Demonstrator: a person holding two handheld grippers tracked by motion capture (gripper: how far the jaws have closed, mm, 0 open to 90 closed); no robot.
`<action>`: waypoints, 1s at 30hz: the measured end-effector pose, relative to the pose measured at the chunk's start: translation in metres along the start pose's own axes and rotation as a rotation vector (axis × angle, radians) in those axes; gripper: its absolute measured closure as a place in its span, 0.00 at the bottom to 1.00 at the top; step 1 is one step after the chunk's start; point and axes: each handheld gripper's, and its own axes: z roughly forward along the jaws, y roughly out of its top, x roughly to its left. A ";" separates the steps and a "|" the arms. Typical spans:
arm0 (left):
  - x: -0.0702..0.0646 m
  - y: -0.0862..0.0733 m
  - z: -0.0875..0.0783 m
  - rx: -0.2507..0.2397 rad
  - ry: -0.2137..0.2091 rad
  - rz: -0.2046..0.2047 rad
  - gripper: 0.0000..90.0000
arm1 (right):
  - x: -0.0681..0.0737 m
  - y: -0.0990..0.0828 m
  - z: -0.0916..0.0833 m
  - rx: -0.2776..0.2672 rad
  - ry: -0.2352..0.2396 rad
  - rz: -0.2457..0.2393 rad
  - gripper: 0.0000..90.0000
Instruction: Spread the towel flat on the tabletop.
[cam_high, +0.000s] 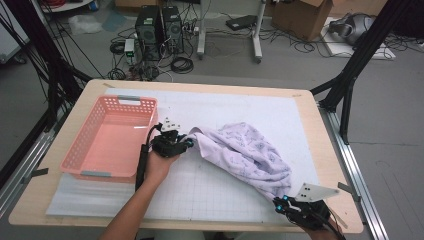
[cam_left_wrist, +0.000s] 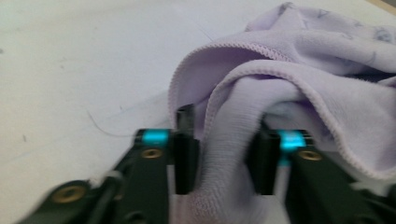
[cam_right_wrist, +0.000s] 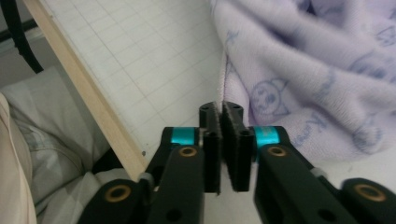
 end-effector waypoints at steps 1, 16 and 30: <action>-0.001 0.000 -0.002 -0.008 -0.010 0.003 0.68 | 0.000 0.000 0.000 0.000 0.000 0.000 0.84; -0.022 0.012 -0.026 -0.081 -0.084 0.114 0.59 | -0.060 0.049 0.031 -0.111 -0.163 0.134 0.54; -0.004 -0.002 -0.022 0.006 -0.060 0.054 0.44 | -0.107 0.125 0.094 -0.090 -0.079 0.163 0.95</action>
